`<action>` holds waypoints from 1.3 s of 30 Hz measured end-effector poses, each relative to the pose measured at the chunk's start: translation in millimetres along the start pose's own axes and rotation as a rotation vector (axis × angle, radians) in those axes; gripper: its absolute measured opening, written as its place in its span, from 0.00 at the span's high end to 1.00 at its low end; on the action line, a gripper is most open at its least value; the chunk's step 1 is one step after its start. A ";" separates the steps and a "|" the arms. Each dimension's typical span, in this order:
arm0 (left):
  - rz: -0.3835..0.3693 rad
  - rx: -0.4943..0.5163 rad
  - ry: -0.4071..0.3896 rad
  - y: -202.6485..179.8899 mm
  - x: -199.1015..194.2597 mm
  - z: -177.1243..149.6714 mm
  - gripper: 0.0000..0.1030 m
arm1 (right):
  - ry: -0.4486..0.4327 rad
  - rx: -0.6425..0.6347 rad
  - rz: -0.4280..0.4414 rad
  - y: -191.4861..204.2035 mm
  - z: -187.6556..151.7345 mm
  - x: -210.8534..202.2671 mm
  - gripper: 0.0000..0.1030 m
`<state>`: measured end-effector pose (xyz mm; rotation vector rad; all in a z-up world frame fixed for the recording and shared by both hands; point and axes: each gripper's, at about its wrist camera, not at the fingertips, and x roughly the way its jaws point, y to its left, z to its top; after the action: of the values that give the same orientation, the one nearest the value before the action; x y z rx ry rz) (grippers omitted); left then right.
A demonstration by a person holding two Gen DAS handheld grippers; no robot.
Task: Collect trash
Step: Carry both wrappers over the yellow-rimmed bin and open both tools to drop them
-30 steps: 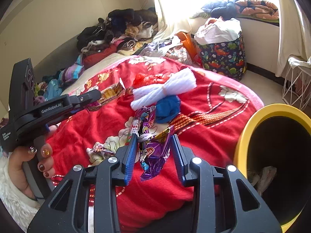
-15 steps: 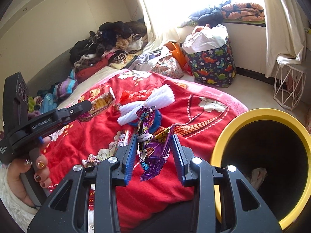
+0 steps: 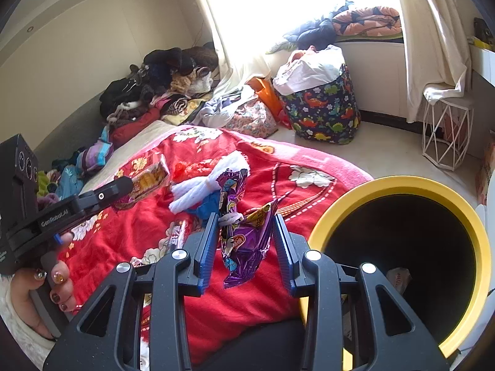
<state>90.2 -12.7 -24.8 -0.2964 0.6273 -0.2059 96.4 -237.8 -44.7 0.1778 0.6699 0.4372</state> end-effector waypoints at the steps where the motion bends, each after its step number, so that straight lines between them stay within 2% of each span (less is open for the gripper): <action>1: -0.002 0.003 0.001 -1.6 0.2 -0.2 0.80 | -0.002 0.003 -0.003 -2.4 0.1 -0.8 0.67; 39: -0.106 0.116 0.061 -73.4 21.8 -17.7 0.80 | -0.090 0.171 -0.139 -83.7 -2.5 -35.9 0.67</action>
<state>89.5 -91.3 -25.9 -0.2121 0.6574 -0.3531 97.7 -328.7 -51.4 0.3085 0.6270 0.2367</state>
